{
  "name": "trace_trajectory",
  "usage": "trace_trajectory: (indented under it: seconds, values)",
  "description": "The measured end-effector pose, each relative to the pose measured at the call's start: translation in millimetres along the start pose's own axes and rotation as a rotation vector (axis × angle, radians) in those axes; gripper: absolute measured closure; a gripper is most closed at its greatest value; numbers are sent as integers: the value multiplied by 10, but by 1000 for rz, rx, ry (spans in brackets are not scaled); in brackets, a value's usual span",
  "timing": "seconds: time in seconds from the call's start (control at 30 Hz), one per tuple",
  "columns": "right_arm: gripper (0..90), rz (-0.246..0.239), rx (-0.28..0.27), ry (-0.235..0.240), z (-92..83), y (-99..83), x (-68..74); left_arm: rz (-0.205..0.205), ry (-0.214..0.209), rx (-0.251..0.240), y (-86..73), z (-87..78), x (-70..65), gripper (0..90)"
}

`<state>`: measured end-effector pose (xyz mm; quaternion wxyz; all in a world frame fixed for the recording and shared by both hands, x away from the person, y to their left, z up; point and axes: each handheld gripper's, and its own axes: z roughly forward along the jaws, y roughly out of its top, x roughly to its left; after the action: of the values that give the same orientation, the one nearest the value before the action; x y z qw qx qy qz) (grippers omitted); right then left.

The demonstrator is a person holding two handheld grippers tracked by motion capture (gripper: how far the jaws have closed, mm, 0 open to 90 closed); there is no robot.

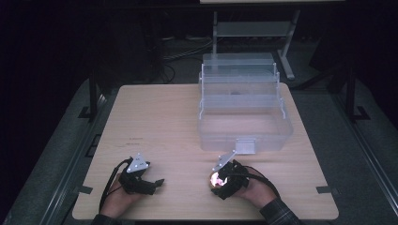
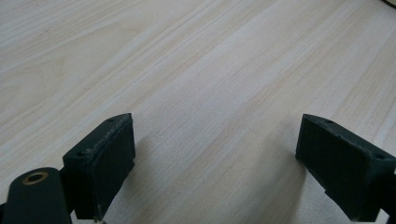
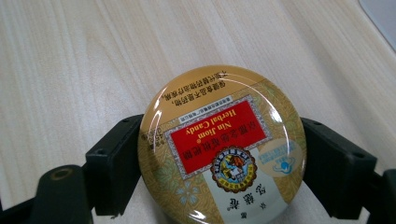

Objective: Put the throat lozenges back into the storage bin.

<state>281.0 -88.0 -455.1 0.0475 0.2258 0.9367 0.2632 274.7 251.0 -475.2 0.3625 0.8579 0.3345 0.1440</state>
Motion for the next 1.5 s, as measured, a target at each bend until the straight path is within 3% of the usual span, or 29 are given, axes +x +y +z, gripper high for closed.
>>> trace_trajectory:
  seconds: [0.43, 1.5]
  values:
    - [195, 11, -17, 9, -126, -16, -19, 0, 0, 0, 0, 0, 0, 110]
    - [196, 33, -66, -34, -572, -150, -135, 0, -1, 2, 1, -1, 1, 110]
